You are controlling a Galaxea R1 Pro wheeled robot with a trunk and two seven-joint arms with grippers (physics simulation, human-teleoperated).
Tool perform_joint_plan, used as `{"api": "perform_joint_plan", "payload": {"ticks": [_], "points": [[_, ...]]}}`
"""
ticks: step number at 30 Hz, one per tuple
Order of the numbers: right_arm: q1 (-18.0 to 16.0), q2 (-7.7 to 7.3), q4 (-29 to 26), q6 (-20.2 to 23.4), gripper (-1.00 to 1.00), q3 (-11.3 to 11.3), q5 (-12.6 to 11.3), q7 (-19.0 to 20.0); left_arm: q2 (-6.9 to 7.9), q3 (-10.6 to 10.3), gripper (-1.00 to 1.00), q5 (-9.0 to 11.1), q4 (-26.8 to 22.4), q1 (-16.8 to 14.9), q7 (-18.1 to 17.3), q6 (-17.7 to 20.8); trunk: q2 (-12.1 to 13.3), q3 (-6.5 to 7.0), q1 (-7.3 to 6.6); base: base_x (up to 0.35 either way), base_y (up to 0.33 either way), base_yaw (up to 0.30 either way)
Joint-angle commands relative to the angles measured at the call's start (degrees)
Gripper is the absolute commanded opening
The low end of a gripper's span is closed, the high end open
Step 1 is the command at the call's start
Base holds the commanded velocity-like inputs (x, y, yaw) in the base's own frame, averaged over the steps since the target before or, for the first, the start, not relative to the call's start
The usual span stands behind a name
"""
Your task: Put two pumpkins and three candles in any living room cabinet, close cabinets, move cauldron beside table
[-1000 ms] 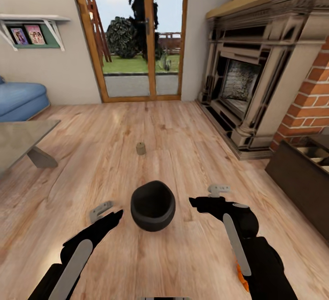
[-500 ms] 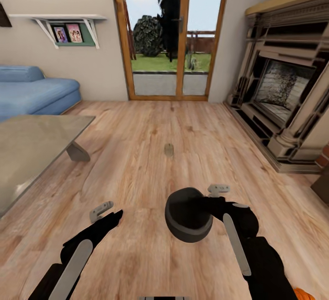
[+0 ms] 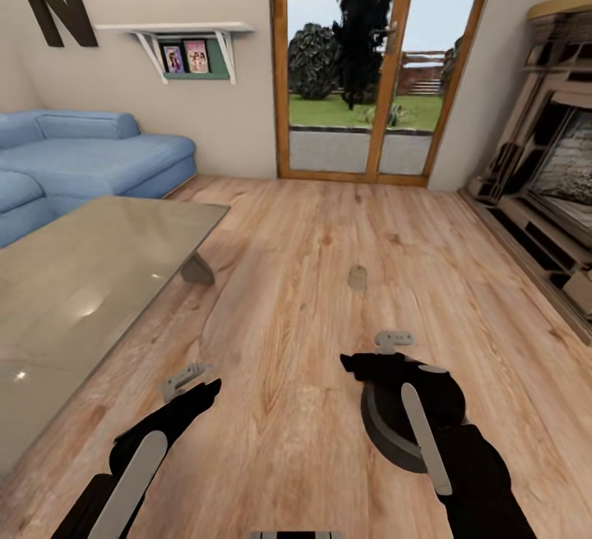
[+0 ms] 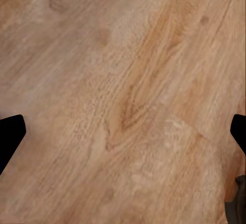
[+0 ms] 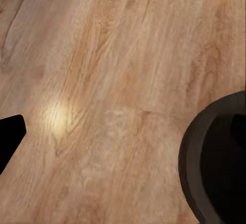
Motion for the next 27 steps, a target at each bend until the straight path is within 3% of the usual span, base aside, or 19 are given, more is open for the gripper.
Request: {"api": "perform_joint_plan", "payload": {"ticks": [1, 7, 14, 20, 27], "points": [[0.0, 0.00, 0.0, 0.0, 1.00, 0.0, 0.0, 0.0, 0.01, 0.0, 1.00, 0.0, 0.0, 0.0, 0.0, 0.0, 0.0, -0.03, 0.00, 0.228, 0.258, 0.271], [0.0, 0.00, 0.0, -0.1, 1.00, -0.2, 0.0, -0.1, 0.03, -0.1, 1.00, 0.0, 0.1, -0.1, -0.6, 0.1, 0.0, -0.21, 0.00, 0.273, 0.196, 0.271], [0.0, -0.95, 0.0, -0.6, 1.00, -0.7, -0.1, -0.1, 0.13, -2.6, 1.00, -0.1, 0.2, -0.2, -0.7, 0.1, 0.0, -0.30, 0.00, 0.319, 0.060, 0.114], [0.0, -1.13, 0.0, -0.7, 1.00, -0.7, -0.1, -0.2, 0.20, -2.9, 1.00, -0.1, 0.3, -0.2, -0.7, 0.1, 0.0, -0.31, 0.00, 0.308, 0.119, -0.036], [0.0, -1.14, 0.0, -0.7, 1.00, -0.7, -0.1, -0.2, 0.24, -2.9, 1.00, -0.1, 0.4, -0.3, -0.7, 0.1, 0.0, -0.31, 0.00, 0.250, 0.244, -0.256]]}}
